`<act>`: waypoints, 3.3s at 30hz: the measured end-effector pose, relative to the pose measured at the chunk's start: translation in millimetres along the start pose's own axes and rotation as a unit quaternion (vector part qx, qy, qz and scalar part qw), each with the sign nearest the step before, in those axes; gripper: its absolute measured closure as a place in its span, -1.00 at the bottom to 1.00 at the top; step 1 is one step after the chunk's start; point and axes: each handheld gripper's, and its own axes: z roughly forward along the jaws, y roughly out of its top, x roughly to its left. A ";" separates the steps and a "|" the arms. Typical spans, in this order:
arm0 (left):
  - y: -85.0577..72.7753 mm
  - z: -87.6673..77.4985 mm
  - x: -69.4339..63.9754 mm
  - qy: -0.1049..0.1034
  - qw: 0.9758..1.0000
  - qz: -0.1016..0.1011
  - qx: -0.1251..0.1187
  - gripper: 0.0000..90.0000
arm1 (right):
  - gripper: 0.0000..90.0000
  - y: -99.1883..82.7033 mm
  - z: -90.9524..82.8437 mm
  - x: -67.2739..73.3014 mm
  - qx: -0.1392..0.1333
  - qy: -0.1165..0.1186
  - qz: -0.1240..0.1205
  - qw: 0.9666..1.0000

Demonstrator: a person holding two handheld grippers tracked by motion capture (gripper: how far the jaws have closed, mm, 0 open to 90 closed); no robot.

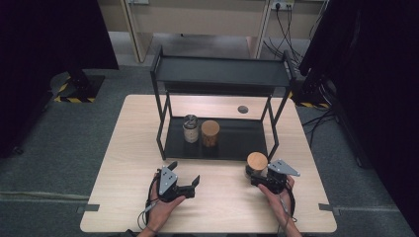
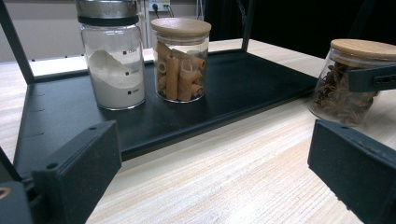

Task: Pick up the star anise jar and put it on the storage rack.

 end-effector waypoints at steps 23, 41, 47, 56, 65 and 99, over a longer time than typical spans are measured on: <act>-0.1 0.0 -0.1 0.000 1.000 0.001 0.000 -0.95 | -0.43 5.1 -8.9 5.2 -0.013 -0.007 -0.013 1.000; 0.0 0.0 -0.3 0.000 1.000 0.001 0.000 -0.95 | -0.43 7.2 -11.1 6.0 -0.016 0.001 -0.014 1.000; 0.1 0.0 -0.3 0.000 1.000 0.001 0.000 -0.95 | -0.43 7.9 -11.0 7.0 -0.016 0.004 -0.015 1.000; 0.2 0.0 -0.1 0.000 1.000 0.000 0.001 -0.95 | -0.43 9.0 -11.3 7.8 -0.018 0.006 -0.016 1.000; 0.2 0.1 0.0 0.000 1.000 0.000 0.001 -0.95 | -0.43 12.9 -10.7 8.9 -0.019 0.016 -0.019 0.999; 0.0 0.0 -0.1 0.000 1.000 0.000 0.000 -0.95 | -0.43 30.1 1.9 12.2 -0.019 0.033 -0.032 0.999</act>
